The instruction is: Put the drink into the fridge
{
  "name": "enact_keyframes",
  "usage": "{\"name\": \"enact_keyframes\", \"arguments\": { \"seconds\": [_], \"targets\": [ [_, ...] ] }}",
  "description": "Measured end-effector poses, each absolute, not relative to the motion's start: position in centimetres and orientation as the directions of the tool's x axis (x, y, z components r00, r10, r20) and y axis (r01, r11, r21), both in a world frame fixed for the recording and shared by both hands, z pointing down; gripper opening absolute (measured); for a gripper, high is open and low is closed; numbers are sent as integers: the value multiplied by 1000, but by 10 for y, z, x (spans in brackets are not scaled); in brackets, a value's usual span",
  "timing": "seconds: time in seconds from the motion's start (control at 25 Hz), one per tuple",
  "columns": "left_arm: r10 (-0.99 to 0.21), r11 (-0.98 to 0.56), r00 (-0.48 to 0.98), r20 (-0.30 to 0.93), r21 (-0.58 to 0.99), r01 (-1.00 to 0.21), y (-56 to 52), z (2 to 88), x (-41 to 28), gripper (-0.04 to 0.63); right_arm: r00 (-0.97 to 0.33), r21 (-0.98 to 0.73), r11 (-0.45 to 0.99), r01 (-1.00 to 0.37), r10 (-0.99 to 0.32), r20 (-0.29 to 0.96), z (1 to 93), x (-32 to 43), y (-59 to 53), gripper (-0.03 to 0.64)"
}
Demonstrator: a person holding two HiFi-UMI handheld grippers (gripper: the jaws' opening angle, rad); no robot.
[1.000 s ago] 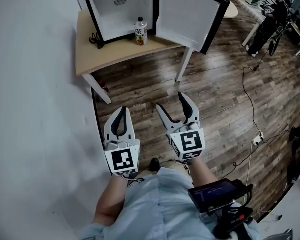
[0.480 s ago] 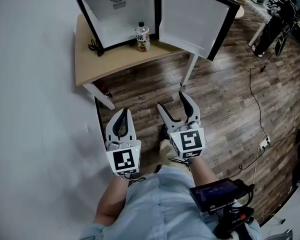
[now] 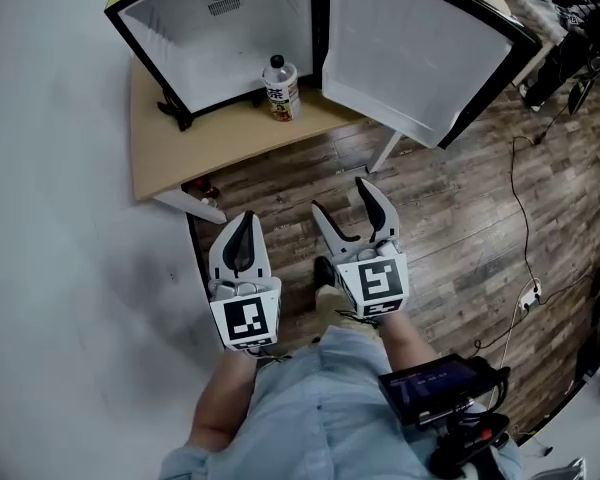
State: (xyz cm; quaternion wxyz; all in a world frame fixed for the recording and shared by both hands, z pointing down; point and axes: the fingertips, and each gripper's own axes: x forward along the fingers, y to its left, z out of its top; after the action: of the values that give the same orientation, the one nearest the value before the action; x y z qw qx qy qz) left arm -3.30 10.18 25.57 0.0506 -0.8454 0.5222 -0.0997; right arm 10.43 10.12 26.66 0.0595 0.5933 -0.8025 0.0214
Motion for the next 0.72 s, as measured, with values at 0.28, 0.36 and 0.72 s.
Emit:
{"name": "enact_keyframes", "arguments": {
  "seconds": [0.28, 0.36, 0.72],
  "targets": [
    [-905, -425, 412, 103, -209, -881, 8, 248, -10, 9, -344, 34, 350, -936, -933, 107, 257, 115, -1, 319],
    [-914, -405, 395, 91, -207, -890, -11, 238, -7, 9, -359, 45, 364, -930, -929, 91, 248, 117, -23, 319],
    [-943, -329, 330, 33, -217, -919, -52, 213, -16, 9, -418, 76, 420, -904, -908, 41, 224, 110, -75, 322]
  ]
}}
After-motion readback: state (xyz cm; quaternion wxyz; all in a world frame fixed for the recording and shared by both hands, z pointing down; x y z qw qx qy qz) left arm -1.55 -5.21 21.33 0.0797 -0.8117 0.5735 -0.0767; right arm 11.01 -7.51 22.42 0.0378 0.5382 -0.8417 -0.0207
